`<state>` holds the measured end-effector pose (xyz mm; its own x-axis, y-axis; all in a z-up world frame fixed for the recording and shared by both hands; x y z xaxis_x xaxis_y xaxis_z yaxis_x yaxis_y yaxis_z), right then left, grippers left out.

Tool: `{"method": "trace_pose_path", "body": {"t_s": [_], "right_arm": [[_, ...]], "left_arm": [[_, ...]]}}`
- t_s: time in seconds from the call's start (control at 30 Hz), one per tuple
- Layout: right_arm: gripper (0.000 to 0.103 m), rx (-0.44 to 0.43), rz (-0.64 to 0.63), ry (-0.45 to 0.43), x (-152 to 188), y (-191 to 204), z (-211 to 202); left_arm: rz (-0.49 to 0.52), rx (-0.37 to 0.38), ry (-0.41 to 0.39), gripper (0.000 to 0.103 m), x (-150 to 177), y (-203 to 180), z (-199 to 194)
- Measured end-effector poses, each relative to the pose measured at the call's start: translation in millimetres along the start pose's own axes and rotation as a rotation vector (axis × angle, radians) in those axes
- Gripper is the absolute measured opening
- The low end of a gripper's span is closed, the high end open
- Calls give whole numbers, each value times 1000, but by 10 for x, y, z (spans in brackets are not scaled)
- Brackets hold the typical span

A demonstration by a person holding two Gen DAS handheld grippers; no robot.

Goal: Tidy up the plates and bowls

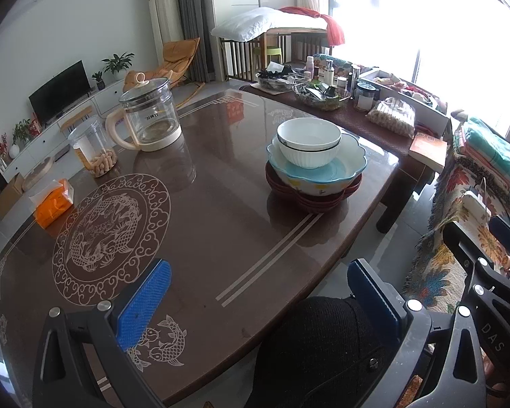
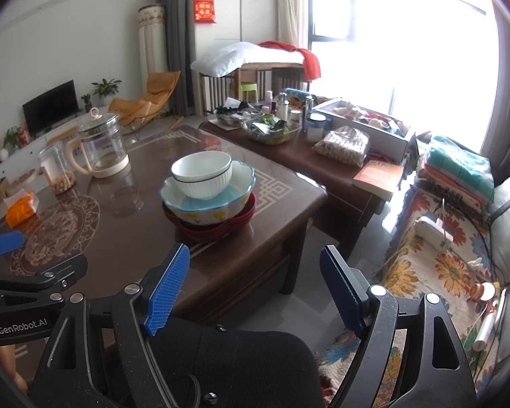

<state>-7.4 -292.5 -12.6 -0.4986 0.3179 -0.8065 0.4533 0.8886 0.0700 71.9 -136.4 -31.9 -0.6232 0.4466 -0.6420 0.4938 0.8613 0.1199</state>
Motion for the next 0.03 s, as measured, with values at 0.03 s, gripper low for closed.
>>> {"method": "trace_pose_path", "body": {"t_s": [0.03], "right_arm": [[82, 0, 1, -1, 1, 7, 2]], "left_arm": [[7, -11, -5, 103, -6, -13, -6]]}}
Point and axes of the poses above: each gripper's, at about its wrist camera, not at the fingertips, and z roughly the way its jaws point, y to its left, x to its underside, the point moved 4 cm from there along z, roughly the way its jaws point, and after that the axes turned 7 degrees about z, right-handed, at the moved point
